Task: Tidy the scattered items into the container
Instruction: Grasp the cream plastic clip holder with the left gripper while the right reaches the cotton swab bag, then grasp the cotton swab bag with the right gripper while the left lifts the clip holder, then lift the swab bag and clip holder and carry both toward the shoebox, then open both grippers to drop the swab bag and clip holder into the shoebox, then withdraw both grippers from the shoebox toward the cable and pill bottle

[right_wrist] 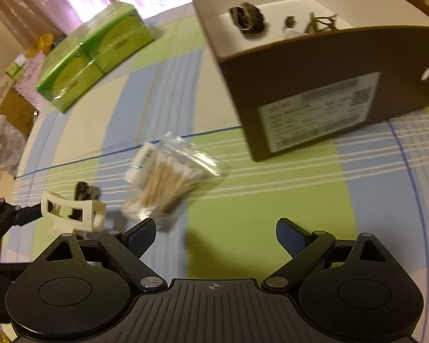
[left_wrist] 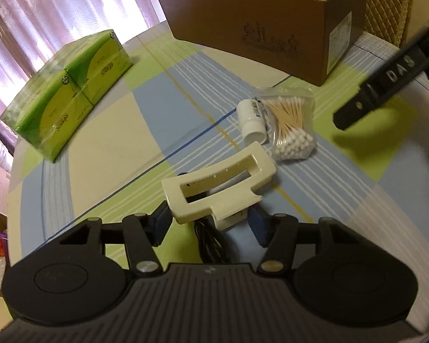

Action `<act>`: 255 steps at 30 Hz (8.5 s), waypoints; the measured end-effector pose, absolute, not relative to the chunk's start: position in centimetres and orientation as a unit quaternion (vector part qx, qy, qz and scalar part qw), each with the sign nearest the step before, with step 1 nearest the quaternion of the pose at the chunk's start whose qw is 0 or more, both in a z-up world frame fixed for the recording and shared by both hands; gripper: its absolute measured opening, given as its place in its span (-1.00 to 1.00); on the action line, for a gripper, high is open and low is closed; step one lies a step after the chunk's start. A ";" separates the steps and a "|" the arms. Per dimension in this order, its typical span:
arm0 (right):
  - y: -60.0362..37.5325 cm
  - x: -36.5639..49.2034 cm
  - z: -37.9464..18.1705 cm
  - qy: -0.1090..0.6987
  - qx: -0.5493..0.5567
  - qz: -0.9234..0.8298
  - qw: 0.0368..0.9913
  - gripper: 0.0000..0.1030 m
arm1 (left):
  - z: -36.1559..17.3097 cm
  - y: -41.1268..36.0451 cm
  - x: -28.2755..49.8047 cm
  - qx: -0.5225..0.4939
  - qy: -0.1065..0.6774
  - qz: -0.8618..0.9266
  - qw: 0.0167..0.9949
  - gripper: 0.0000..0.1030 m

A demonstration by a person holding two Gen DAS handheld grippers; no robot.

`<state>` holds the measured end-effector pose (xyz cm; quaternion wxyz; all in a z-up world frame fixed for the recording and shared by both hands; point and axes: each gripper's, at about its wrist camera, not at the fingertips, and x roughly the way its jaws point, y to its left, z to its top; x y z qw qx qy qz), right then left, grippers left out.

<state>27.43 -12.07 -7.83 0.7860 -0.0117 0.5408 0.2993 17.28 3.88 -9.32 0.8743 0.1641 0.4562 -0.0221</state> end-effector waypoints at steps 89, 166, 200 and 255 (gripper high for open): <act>-21.7 22.9 -6.4 0.504 -0.119 0.329 0.790 0.74 | -9.9 -2.1 16.2 0.088 0.527 -0.145 0.833 -0.28; -21.3 42.5 5.0 0.390 -0.035 0.379 0.839 -0.49 | 5.3 -6.0 34.0 -0.005 0.367 -0.111 0.924 -0.30; -17.1 49.8 -3.4 0.497 -0.079 0.318 0.804 -0.49 | -5.9 -7.2 49.6 0.075 0.519 -0.103 0.845 -0.28; -18.2 39.1 2.4 0.381 -0.116 0.330 0.856 0.89 | 1.7 -6.3 38.7 0.039 0.429 -0.054 0.901 0.76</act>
